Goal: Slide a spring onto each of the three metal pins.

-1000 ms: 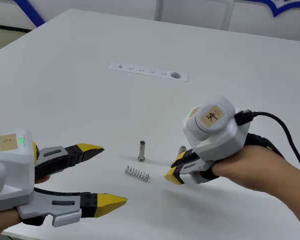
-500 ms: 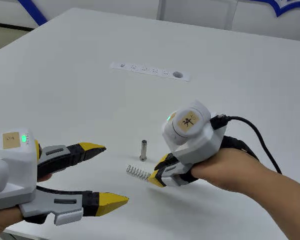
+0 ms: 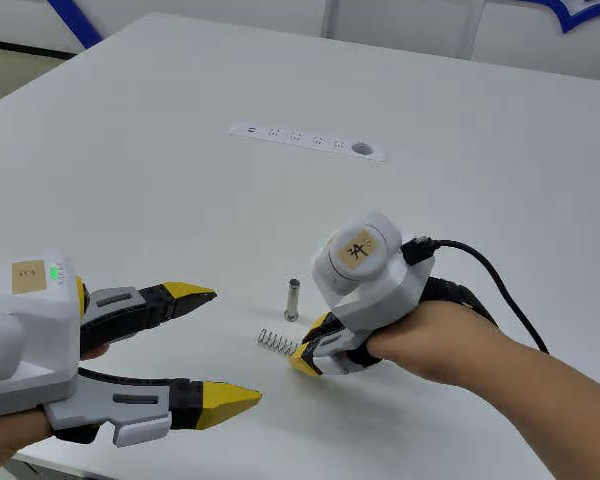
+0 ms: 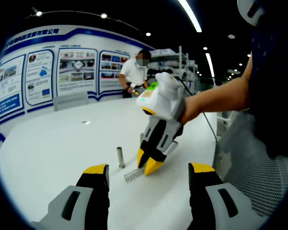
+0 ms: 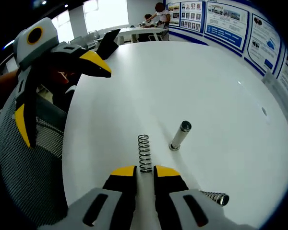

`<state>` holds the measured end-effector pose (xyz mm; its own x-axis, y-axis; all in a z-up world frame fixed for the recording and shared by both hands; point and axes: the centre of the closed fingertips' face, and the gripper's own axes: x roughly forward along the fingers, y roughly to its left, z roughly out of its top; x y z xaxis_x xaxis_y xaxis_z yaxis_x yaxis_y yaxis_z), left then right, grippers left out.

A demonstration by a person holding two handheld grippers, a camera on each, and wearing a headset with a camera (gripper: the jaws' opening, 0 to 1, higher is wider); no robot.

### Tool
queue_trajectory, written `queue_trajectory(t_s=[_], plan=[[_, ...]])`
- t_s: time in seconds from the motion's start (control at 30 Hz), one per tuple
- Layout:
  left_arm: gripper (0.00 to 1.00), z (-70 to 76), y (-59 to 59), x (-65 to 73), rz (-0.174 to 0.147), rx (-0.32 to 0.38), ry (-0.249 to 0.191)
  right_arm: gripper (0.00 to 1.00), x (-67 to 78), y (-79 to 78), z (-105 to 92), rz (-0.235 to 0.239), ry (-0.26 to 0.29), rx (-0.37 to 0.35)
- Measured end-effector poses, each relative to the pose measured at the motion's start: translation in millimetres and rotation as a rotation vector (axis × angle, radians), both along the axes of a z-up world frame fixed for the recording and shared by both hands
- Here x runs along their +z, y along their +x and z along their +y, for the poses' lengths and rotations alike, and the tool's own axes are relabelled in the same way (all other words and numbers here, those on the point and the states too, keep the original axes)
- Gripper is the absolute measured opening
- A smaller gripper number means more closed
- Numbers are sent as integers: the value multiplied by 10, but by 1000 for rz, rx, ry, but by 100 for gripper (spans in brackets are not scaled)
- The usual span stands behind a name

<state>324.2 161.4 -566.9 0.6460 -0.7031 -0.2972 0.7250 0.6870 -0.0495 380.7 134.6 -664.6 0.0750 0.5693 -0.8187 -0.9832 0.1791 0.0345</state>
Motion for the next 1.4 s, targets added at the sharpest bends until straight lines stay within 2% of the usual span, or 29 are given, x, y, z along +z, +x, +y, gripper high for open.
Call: queue_trajectory(t_s=[0.37,0.57,0.73,0.97,1.1,1.27,1.4], plan=[[68,0,3,-4,2,0,1,11,-20,26,-17,-11,-14,10],[68,-9,-6,-18,6,-7,6,11,17,-11,-73,-9,-27,22],[68,-22,-13,-68,18,-30,26,11,133,-72,-139,-20,-36,58],[65,-60,-5,-92,19,-72,53,11,339,-203,-203,-6,-26,123],[63,-68,-17,-136,31,-100,78,11,469,-265,-211,0,-18,140],[57,-61,-44,-150,43,-147,107,11,537,-317,-205,-8,-19,165],[54,-45,21,-110,37,-156,115,11,574,-347,-192,-12,-17,179]])
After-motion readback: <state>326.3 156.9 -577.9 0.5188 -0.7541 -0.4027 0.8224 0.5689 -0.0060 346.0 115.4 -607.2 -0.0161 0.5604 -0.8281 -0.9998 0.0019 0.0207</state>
